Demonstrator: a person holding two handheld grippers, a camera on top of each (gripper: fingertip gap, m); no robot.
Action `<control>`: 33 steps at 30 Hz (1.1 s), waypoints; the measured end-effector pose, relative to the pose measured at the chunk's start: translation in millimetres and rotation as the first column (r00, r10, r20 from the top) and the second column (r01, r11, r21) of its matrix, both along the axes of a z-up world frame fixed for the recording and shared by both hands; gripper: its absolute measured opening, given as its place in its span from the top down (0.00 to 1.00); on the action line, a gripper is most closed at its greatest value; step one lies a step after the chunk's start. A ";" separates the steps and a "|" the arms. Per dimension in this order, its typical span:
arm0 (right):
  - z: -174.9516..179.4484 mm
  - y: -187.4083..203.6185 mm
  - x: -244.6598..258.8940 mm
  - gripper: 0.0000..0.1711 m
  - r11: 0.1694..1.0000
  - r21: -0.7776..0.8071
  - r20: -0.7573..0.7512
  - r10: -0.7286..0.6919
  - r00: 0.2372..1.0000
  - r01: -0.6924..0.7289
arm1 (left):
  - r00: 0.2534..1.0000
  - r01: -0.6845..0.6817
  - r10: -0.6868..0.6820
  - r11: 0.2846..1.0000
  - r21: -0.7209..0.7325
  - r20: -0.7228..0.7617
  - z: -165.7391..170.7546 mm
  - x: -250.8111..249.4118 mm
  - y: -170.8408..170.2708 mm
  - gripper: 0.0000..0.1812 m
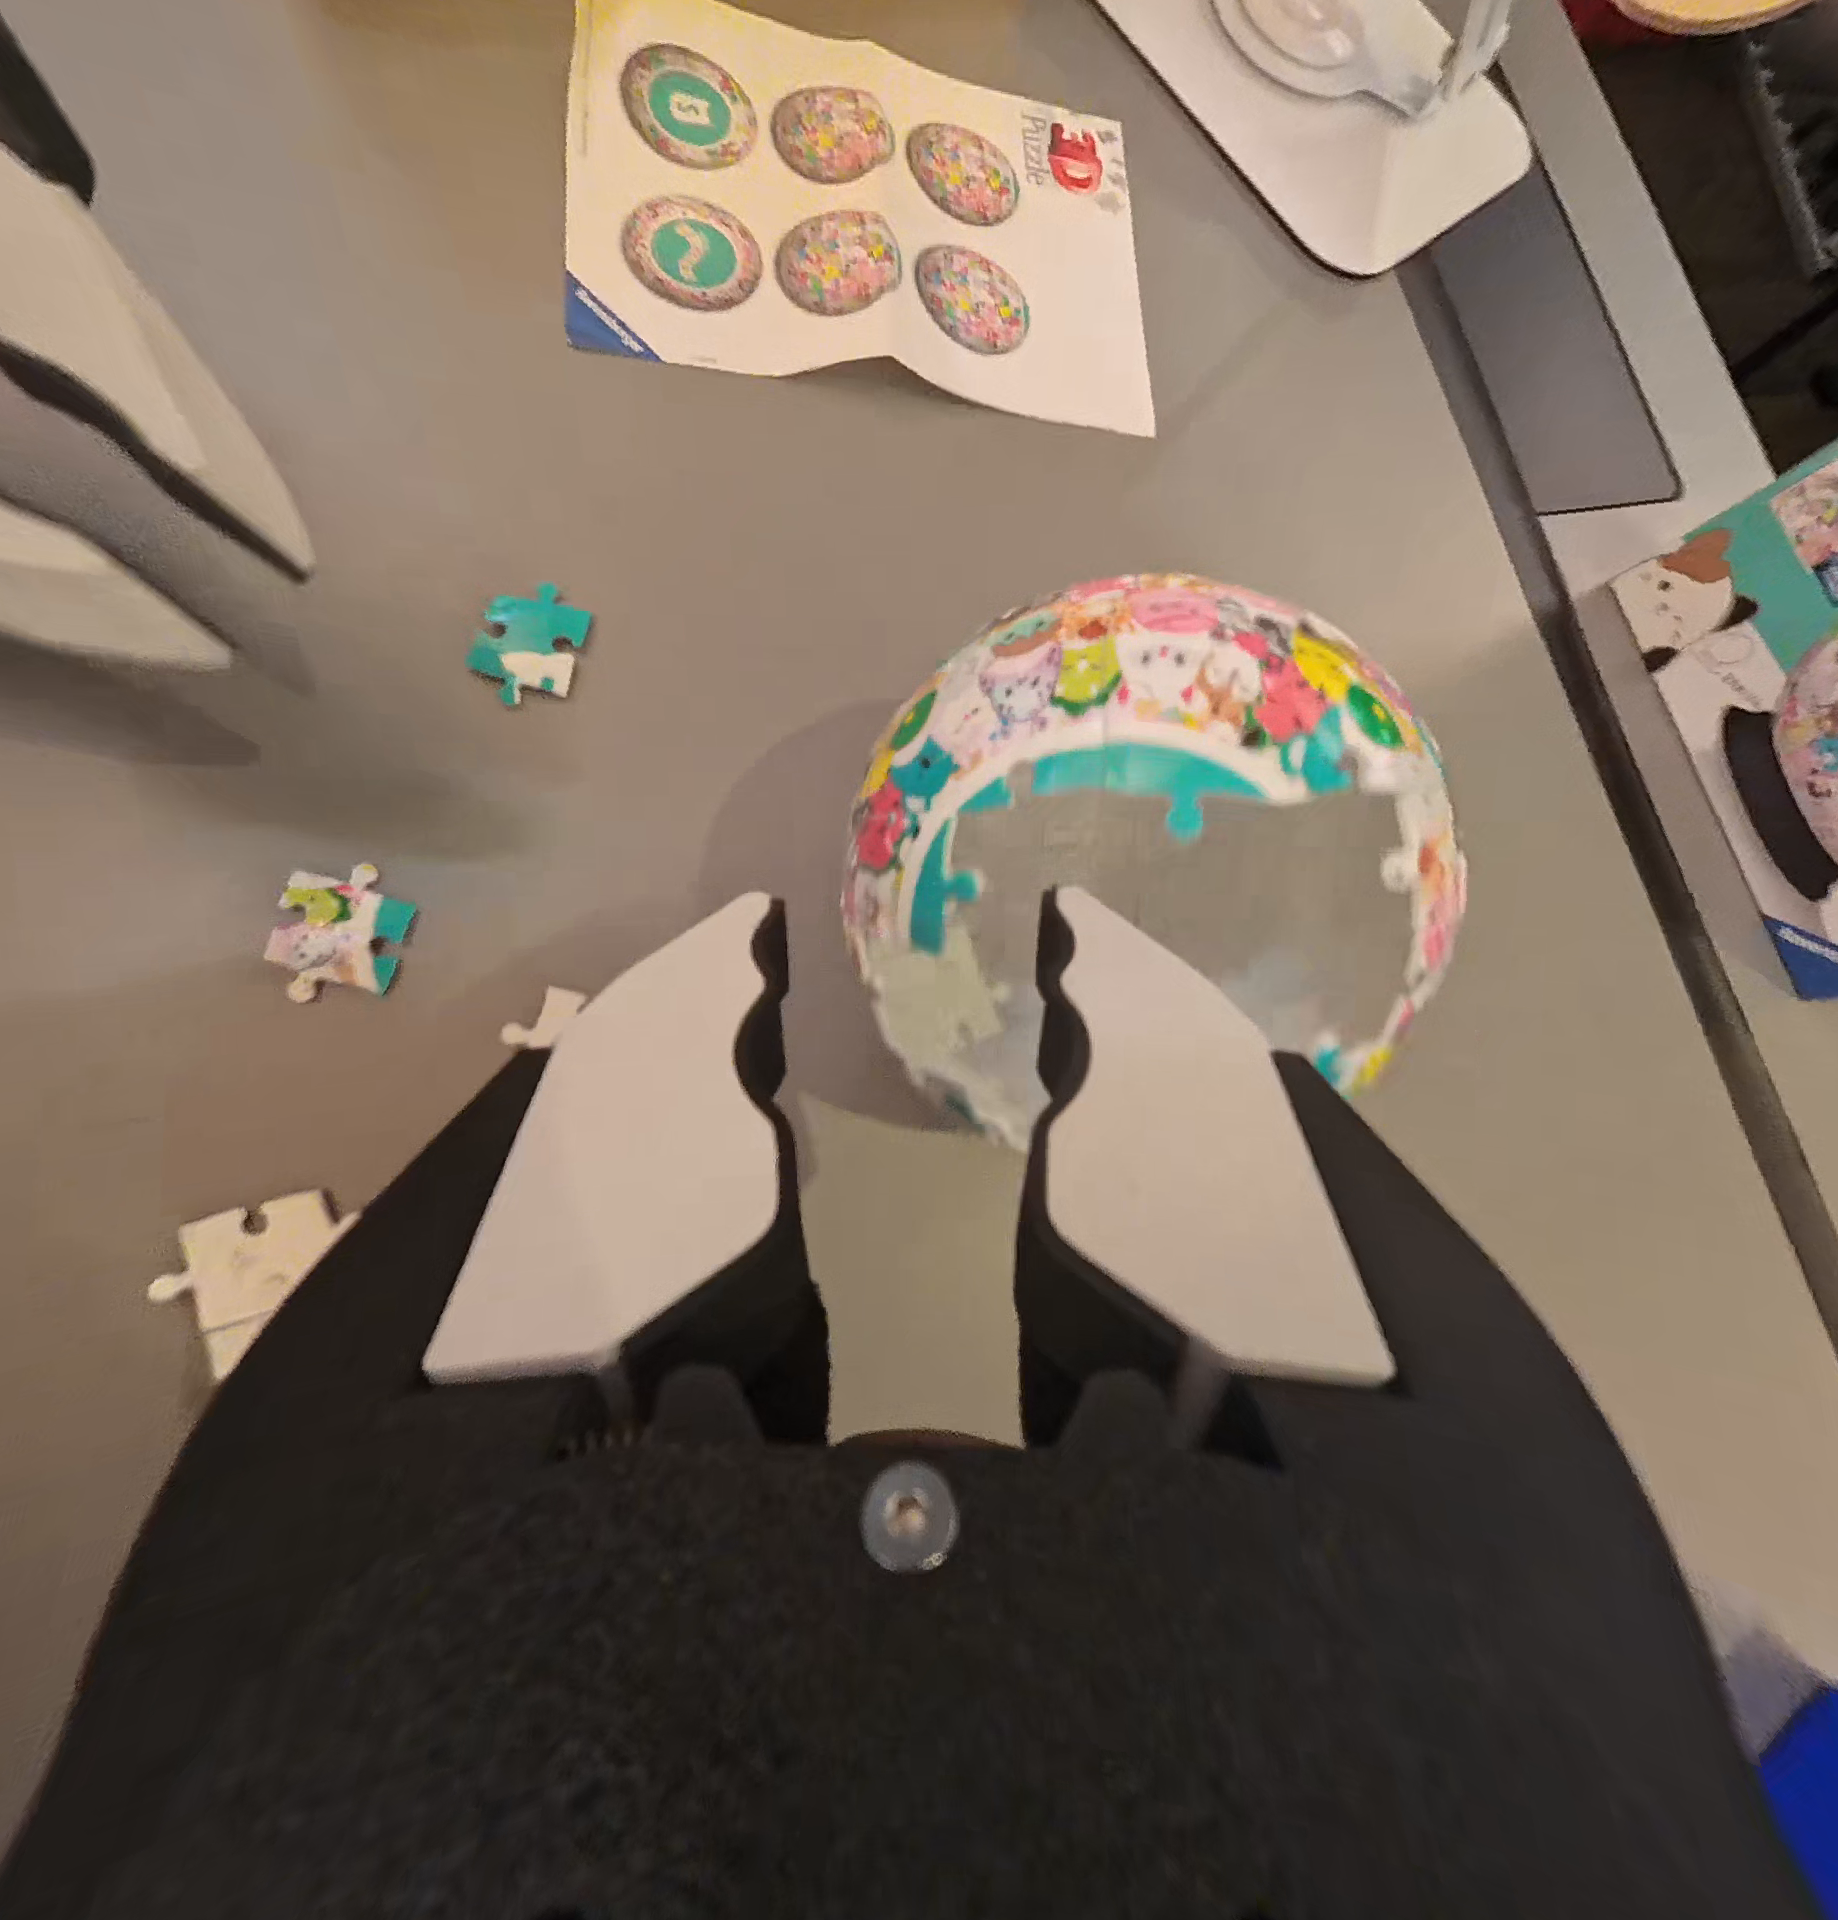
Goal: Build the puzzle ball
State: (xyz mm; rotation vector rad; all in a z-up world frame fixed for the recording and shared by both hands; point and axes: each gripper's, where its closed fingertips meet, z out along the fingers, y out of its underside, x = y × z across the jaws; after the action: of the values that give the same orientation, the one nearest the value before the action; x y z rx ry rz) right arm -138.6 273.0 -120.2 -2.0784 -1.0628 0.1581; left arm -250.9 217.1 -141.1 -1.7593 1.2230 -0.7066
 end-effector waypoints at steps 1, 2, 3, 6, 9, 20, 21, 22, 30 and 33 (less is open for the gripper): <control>3.1 -9.1 4.4 0.73 1.000 0.009 -0.012 -0.013 1.000 0.013 | 1.000 -0.005 0.005 1.000 0.010 -0.017 -2.9 -1.7 2.2 0.91; 6.6 -20.2 8.6 0.73 0.999 0.014 -0.040 -0.028 0.999 0.029 | 0.999 -0.010 0.010 1.000 0.021 -0.034 -6.0 -3.5 4.0 0.90; 9.3 -32.1 12.4 0.74 0.999 0.018 -0.081 -0.048 0.996 0.049 | 0.999 -0.007 0.008 1.000 0.025 -0.044 -8.7 -4.3 3.9 0.90; 5.0 -73.2 12.7 0.78 0.994 -0.022 -0.289 -0.106 0.951 0.104 | 0.998 0.029 -0.030 1.000 -0.011 -0.062 -17.3 -1.9 -4.3 0.88; -10.2 -108.3 12.8 0.79 0.979 -0.028 -0.482 -0.190 0.856 0.201 | 0.994 0.049 -0.052 0.998 -0.031 -0.094 -26.9 1.0 -11.2 0.85; -14.2 -153.1 30.2 0.85 0.953 -0.057 -0.600 -0.271 0.752 0.298 | 0.960 0.128 -0.158 0.982 -0.138 -0.232 -64.6 18.5 -42.2 0.74; -13.6 -153.1 31.0 0.85 0.952 -0.067 -0.612 -0.276 0.741 0.300 | 0.956 0.125 -0.155 0.983 -0.133 -0.249 -67.4 18.4 -42.2 0.73; -12.1 -153.4 31.4 0.85 0.952 -0.070 -0.626 -0.276 0.729 0.299 | 0.952 0.123 -0.152 0.985 -0.124 -0.266 -70.2 18.3 -41.5 0.73; -19.6 -153.9 25.9 0.84 0.958 -0.080 -0.595 -0.268 0.758 0.276 | 0.950 0.106 -0.133 0.988 -0.109 -0.282 -73.7 25.9 -38.9 0.83; -24.6 -152.5 18.3 0.84 0.964 -0.090 -0.579 -0.256 0.774 0.252 | 0.949 0.122 -0.143 0.988 -0.091 -0.282 -72.7 28.3 -41.5 0.85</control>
State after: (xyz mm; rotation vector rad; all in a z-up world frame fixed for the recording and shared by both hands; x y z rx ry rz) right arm -120.3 120.6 -144.8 -1.9544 -0.3943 0.6270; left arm -222.6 175.6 -213.8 -1.9013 1.5410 -0.5905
